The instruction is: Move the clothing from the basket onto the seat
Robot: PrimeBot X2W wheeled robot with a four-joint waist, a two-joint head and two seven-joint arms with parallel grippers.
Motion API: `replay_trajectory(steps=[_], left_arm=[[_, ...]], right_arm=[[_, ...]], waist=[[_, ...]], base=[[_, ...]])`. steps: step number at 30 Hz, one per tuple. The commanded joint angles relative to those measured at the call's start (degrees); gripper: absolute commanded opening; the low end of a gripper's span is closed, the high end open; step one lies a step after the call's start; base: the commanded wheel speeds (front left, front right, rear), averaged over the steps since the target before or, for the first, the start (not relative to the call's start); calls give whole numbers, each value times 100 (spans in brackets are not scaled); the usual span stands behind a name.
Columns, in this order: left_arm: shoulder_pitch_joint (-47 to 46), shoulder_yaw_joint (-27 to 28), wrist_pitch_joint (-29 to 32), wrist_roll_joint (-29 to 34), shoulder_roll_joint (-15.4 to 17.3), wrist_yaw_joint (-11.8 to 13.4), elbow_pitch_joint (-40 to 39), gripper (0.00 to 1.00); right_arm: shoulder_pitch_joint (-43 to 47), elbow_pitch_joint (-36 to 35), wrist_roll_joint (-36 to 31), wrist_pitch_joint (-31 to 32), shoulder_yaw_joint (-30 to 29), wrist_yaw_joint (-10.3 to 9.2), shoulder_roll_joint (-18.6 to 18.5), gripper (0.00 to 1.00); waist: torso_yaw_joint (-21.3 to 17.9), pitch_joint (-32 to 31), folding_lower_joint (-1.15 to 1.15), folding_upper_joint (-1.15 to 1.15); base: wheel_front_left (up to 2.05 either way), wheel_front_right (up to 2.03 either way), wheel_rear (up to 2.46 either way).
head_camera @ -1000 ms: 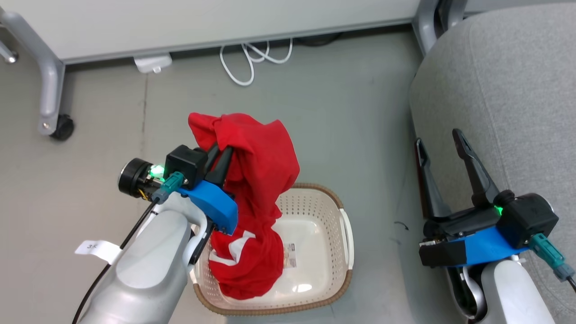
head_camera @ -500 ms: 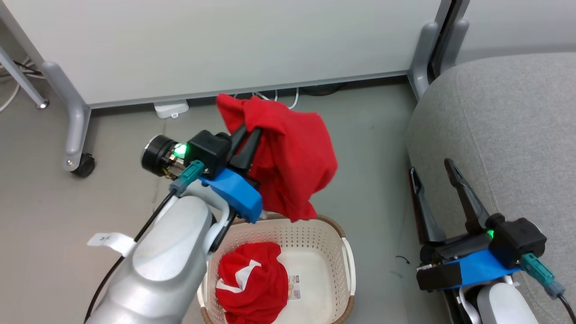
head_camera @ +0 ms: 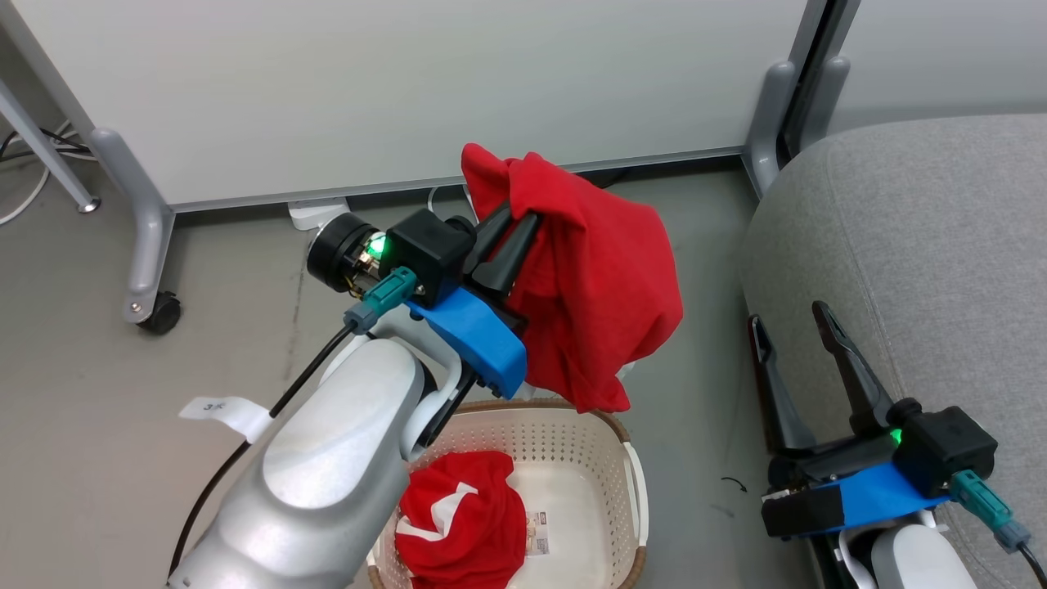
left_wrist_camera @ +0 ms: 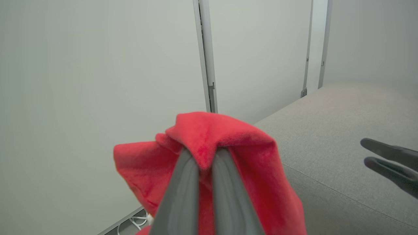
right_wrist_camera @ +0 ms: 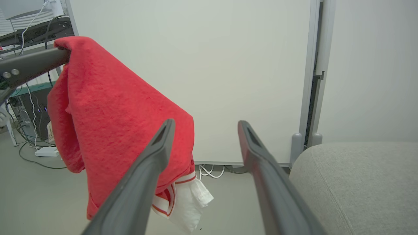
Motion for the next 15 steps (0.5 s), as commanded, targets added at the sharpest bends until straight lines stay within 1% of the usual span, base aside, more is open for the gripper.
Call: replay_trajectory(steps=[1, 9, 14, 15], left_arm=[[-23, -8, 34, -38, 54, 10, -83, 0], [59, -49, 127, -54, 127, 75, -304, 0], [77, -58, 142, -80, 152, 98, -343, 0], [71, -65, 144, -91, 153, 106, -352, 0]], right_arm=[[50, -19, -6, -25, -23, 3, -23, 100], [-146, -81, -95, -25, 42, 3, -23, 100], [-351, -189, -201, -25, 227, 3, -22, 100], [-483, -271, -254, -24, 383, 3, -22, 100]], waist=[[5, 5, 0, -1], [-1, 26, 0, -1], [-1, 24, 0, -1], [11, 29, 0, -1]], base=[[0, 0, 0], [0, 0, 0], [0, 0, 0], [0, 0, 0]])
